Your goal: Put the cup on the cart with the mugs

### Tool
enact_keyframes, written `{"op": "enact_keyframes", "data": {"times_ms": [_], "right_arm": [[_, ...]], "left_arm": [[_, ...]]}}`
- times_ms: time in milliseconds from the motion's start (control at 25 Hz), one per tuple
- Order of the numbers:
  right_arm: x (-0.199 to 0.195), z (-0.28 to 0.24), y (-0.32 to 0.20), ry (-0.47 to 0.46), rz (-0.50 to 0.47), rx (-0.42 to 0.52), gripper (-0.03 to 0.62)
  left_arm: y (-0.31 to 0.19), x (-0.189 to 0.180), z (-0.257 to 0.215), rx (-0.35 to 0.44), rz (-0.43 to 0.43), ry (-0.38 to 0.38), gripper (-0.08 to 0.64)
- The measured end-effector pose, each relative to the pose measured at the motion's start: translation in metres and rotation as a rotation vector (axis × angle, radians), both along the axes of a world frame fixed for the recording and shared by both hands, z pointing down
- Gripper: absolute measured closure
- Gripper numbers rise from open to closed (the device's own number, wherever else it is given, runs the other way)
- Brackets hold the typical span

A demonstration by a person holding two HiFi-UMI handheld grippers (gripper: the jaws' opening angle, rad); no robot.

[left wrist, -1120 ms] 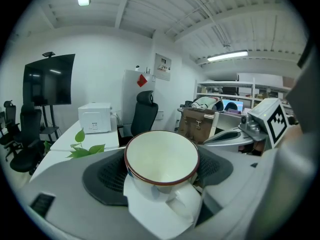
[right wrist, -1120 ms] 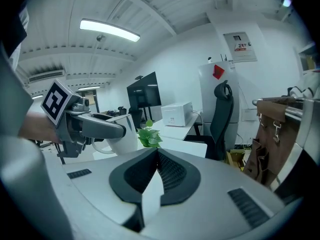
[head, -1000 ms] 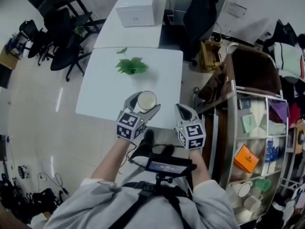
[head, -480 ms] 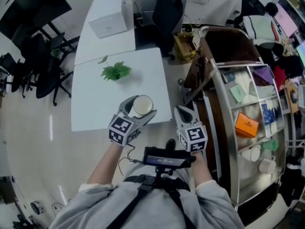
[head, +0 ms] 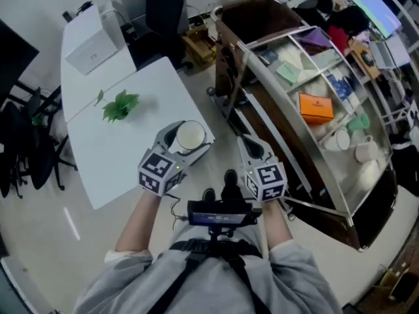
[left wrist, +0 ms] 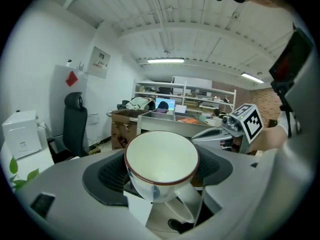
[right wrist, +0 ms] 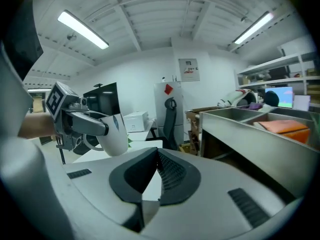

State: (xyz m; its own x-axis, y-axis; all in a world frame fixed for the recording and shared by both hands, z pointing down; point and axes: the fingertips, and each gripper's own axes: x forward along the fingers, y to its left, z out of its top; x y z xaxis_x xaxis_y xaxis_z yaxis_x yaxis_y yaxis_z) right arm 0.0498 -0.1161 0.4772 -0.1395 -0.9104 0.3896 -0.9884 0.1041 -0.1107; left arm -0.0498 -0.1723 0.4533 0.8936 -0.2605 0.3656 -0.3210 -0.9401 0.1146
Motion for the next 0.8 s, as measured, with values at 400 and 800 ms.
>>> {"op": "enact_keyframes", "data": {"times_ms": [400, 800], "right_arm": [[0.089, -0.035, 0.106, 0.052, 0.384, 0.062, 0.591], [0.165, -0.079, 0.209, 0.089, 0.612, 0.169, 0.591]], "left_arm": [[0.077, 0.103, -0.019, -0.009, 0.324, 0.070, 0.161], [0.185, 0.207, -0.067, -0.032, 0.642, 0.117, 0.161]]}}
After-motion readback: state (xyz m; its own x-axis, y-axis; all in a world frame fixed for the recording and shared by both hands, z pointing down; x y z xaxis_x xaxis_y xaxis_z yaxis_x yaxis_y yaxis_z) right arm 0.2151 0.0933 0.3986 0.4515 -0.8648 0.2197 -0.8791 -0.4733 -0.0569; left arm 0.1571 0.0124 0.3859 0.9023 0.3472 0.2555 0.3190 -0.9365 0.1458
